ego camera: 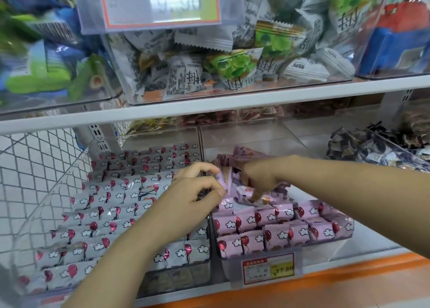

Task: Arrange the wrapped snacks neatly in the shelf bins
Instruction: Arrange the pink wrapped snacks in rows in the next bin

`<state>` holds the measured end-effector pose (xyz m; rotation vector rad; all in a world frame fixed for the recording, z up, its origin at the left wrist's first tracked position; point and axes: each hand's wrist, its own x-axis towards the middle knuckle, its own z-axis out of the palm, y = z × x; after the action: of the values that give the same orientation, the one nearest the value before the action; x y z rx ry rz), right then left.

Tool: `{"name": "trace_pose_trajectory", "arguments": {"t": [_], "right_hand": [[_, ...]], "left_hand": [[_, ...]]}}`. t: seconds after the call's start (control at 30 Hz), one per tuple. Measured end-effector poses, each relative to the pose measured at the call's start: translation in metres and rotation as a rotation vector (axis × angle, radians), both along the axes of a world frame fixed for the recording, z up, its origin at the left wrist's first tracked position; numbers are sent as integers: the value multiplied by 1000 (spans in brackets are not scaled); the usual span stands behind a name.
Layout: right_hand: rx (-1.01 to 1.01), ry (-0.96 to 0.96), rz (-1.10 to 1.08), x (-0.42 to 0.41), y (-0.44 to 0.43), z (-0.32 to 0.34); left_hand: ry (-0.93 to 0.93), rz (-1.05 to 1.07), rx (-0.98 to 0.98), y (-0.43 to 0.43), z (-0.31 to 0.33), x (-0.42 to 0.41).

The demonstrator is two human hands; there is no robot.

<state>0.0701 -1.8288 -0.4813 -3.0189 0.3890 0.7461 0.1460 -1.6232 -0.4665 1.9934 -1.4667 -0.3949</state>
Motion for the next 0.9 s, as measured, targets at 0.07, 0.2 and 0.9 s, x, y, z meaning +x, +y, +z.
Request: {"name": "trace_pose_trajectory", "arguments": {"t": [0.07, 0.2, 0.9], "right_hand": [[73, -62, -67, -9, -1, 17], [409, -321, -220, -37, 13, 47], [1112, -121, -600, -41, 27, 31]], "left_hand": [[11, -3, -1, 0, 0, 0], [37, 5, -15, 1, 2, -1], [-279, -52, -8, 0, 0, -8]]}}
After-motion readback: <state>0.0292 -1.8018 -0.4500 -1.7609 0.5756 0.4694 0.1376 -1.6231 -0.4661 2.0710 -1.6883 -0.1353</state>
